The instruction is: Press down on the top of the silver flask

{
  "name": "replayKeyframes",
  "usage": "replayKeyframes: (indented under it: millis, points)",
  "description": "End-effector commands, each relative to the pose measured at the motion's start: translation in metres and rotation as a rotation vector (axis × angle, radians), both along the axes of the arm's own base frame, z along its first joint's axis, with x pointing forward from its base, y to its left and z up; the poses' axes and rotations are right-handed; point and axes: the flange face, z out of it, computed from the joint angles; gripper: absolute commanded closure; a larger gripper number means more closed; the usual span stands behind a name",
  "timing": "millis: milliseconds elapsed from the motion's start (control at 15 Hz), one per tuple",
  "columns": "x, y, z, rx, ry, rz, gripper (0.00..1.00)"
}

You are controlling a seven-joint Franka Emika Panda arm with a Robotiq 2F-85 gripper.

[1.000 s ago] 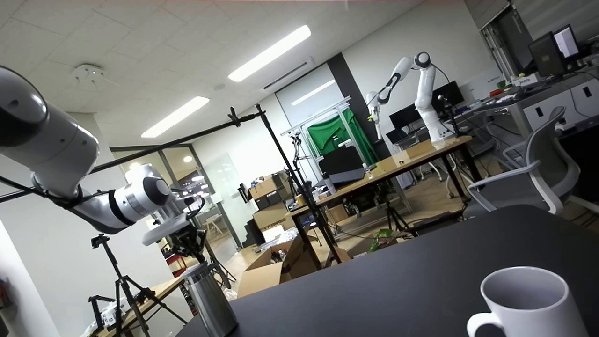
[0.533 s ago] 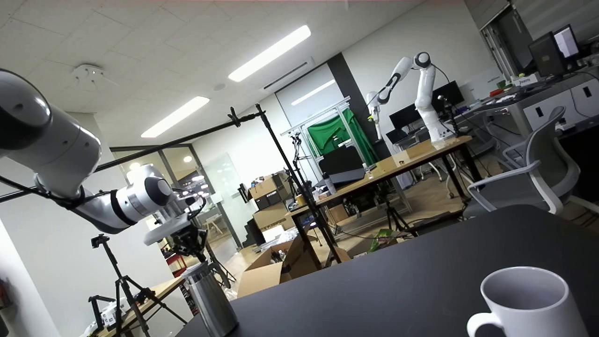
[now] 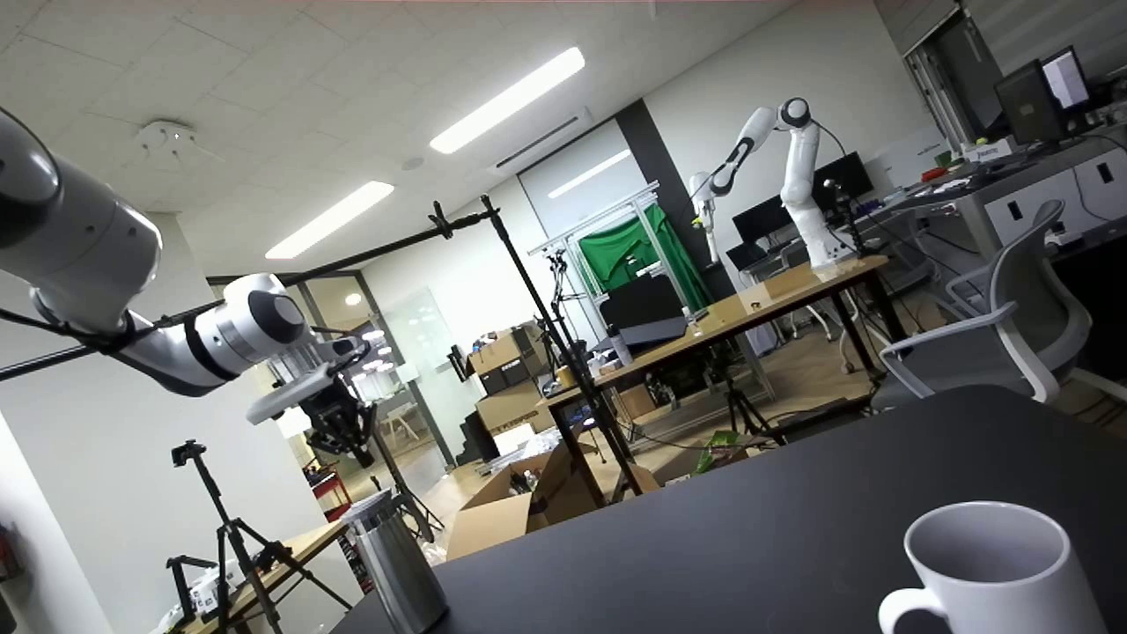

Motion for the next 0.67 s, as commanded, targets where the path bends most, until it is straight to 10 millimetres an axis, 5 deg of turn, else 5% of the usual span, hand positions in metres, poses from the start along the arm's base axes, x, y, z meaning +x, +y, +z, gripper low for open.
replayKeyframes:
  millis: [0,600]
  points:
    - [-0.016,-0.013,0.022,-0.063,0.107,-0.064,0.73]
    - [-0.033,-0.037,0.037,-0.075,0.274,-0.104,0.13]
